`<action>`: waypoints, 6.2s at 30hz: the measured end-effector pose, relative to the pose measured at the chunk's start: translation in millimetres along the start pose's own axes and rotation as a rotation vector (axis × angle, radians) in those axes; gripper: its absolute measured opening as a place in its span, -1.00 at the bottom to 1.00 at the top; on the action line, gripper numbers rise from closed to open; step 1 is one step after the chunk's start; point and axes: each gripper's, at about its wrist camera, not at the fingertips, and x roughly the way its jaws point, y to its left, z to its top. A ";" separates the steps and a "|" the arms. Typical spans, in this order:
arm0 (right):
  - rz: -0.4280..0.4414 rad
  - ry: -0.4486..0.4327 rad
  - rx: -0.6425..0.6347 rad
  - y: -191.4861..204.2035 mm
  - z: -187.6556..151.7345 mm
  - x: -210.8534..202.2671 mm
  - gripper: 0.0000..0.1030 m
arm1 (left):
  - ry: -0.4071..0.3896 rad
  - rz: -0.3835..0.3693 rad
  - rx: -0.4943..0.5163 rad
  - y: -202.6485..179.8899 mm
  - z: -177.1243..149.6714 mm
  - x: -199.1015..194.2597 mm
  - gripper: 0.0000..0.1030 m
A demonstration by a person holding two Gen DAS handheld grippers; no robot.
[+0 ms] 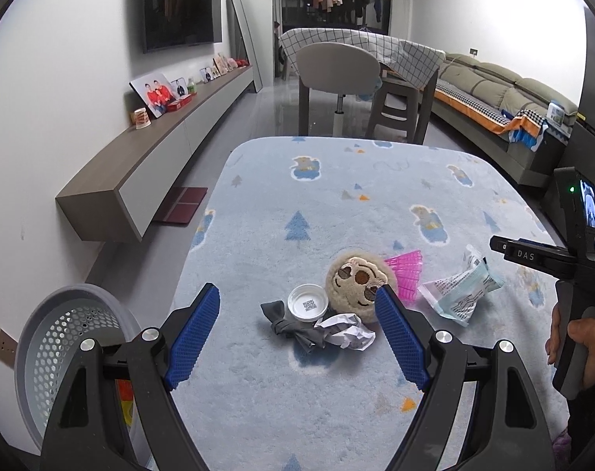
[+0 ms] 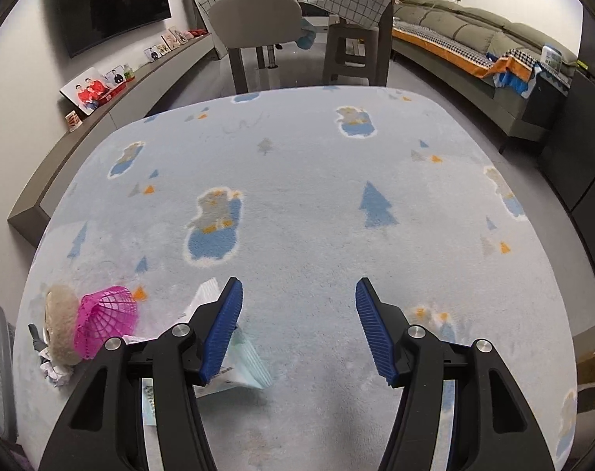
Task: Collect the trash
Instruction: 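Move both grippers over the table toward the remaining items, then grasp the white-and-blue sealed packet with the right gripper and lift it, then grasp the grey wrapper with the left gripper while the right holds the packet, then carry grey wrapper and packet over the wastebasket and open both grippers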
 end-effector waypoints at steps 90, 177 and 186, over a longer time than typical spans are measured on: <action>0.241 0.085 -0.306 82.6 -65.3 -43.0 -0.15 | 0.196 0.143 -0.109 27.0 -31.8 79.3 0.86; 0.262 0.056 -0.314 93.2 -69.1 -51.7 -0.15 | 0.206 0.061 -0.083 36.4 -41.6 59.9 -0.54; 0.280 0.016 -0.350 121.5 -83.9 -76.3 -0.15 | 0.111 0.082 -0.074 51.7 -40.2 10.8 -0.55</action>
